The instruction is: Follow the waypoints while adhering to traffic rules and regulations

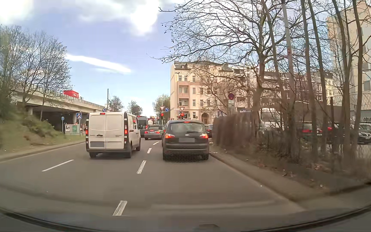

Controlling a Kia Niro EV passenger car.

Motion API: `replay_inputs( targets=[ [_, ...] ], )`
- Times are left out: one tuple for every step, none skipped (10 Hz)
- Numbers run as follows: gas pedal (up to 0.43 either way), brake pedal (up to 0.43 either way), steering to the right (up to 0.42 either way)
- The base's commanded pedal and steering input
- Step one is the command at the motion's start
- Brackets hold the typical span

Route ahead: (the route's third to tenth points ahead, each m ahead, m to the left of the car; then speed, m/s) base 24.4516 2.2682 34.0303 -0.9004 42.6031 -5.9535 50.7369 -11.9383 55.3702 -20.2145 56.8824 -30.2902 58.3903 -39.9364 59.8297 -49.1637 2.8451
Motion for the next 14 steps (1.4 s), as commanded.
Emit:
replay_inputs(
  targets=[
    [0.000,0.268,-0.012],
    [0.000,0.256,-0.012],
    [0.000,0.232,-0.012],
    [0.000,0.213,-0.016],
    [0.000,0.201,-0.020],
    [0.000,0.189,-0.022],
    [0.000,0.171,-0.023],
    [0.000,0.159,-0.024],
    [0.000,0.152,-0.024],
    [0.000,0.140,-0.023],
    [0.000,0.128,-0.023],
    [0.000,0.128,-0.020],
    [0.000,0.128,-0.016],
    [0.000,0.116,-0.014]
  ],
)
